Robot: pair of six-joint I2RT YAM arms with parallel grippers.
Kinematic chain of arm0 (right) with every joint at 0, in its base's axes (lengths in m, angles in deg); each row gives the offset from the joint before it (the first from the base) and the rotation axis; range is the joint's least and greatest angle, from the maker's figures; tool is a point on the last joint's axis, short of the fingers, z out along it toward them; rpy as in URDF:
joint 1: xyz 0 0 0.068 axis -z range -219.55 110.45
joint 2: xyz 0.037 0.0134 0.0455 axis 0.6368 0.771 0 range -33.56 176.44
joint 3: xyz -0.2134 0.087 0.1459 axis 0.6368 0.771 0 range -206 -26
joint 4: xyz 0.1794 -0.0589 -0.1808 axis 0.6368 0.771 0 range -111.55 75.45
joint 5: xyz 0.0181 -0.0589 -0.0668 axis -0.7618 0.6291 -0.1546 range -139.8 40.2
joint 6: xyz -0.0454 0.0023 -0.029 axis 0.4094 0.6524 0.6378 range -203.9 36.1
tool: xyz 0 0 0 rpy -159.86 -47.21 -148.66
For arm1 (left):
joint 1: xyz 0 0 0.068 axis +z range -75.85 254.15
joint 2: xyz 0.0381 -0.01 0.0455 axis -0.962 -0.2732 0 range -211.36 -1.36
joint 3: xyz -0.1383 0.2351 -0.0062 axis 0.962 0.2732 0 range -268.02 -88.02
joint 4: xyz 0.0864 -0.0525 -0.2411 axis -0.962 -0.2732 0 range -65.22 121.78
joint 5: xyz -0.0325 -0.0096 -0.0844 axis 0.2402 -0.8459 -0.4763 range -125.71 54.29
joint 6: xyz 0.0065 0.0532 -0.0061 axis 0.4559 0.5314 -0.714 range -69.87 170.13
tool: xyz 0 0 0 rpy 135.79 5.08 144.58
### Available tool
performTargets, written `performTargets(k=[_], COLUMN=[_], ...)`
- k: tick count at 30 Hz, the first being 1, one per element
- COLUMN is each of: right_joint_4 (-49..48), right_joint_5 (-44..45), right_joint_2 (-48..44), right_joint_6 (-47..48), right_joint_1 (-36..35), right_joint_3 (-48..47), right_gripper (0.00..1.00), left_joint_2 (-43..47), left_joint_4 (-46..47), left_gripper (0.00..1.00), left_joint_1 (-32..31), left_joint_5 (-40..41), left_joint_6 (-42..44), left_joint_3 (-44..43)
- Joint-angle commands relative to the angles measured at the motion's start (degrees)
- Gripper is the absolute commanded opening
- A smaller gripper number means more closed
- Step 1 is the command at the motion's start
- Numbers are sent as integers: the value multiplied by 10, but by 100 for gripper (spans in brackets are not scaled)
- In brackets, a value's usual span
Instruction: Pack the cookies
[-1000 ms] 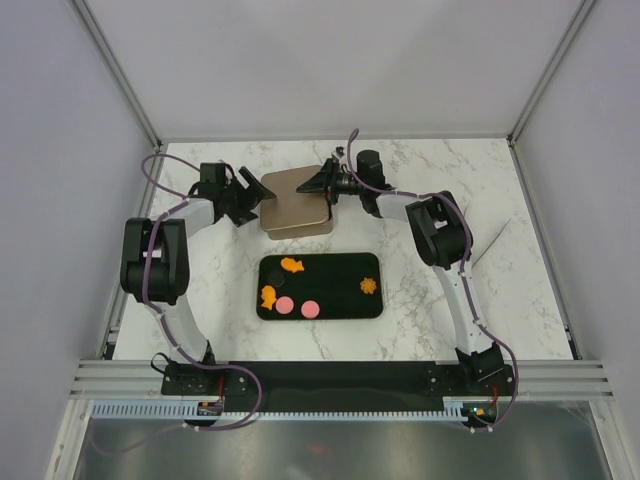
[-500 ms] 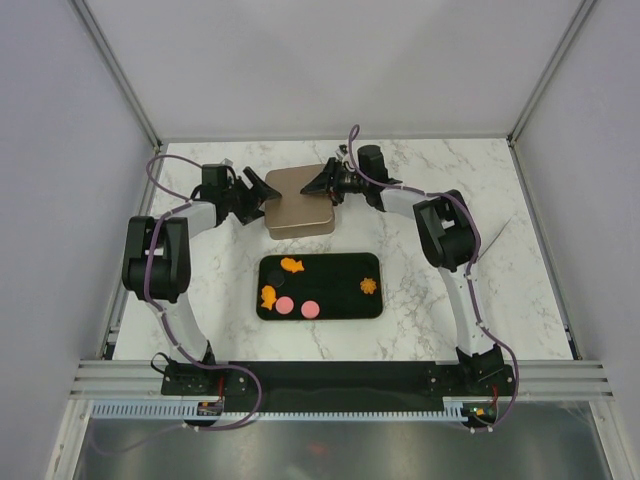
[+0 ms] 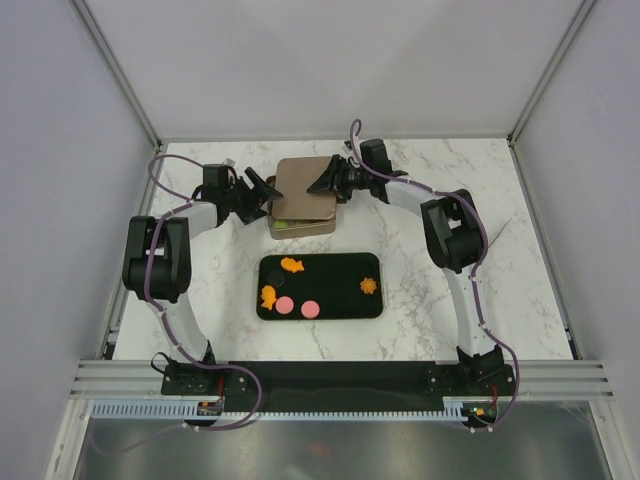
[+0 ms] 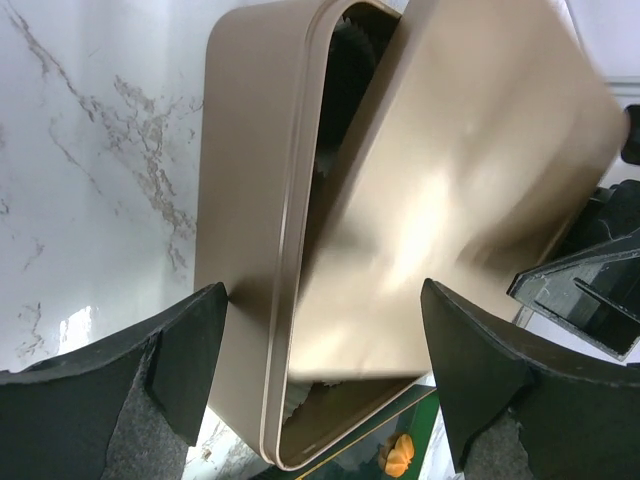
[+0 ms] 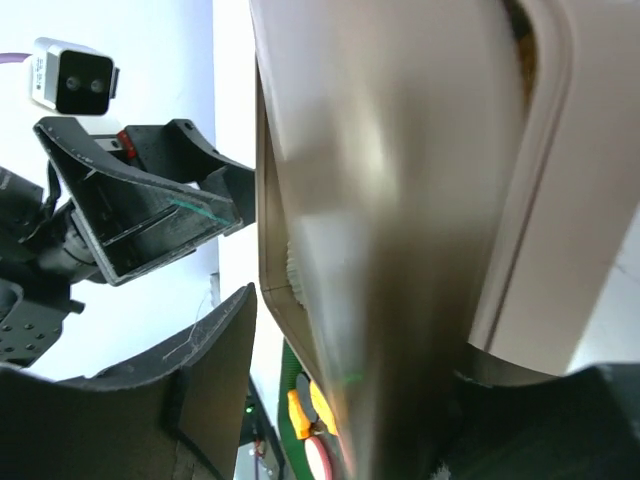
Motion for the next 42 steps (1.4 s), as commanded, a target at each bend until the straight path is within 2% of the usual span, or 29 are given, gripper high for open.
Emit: performTargets(k=[1, 7, 20, 24, 26, 30, 33, 38, 42], right_joint_4=[37, 96, 98, 18, -19, -152, -247, -397, -444], right_joint_5=[26, 49, 22, -24, -50, -88, -107, -123, -130], right_joint_2=[-35, -40, -65, -68, -71, -65, -54, -32, -14], right_joint_6=[49, 94, 107, 56, 31, -73, -151, -259, -305], right_joint_1=[3, 4, 32, 42, 45, 45, 45, 44, 35], right_joint_3=[-24, -32, 1, 39, 53, 88, 101, 112, 99], right_gripper=[58, 62, 65, 58, 43, 23, 16, 15, 15], left_joint_2=[-3, -6, -10, -10, -12, -9, -4, 6, 15], left_joint_4=[20, 20, 16, 15, 15, 16, 17, 18, 22], left_gripper=[86, 86, 86, 86, 86, 87, 89, 90, 91], left_joint_1=[-4, -5, -6, -5, -6, -5, -5, -4, -3], left_joint_5=[-12, -13, -15, -14, -17, -25, -28, -36, -38], left_joint_6=[-1, -1, 0, 1, 1, 5, 10, 15, 14], left_joint_3=[0, 2, -3, -4, -5, -10, -12, -17, -15])
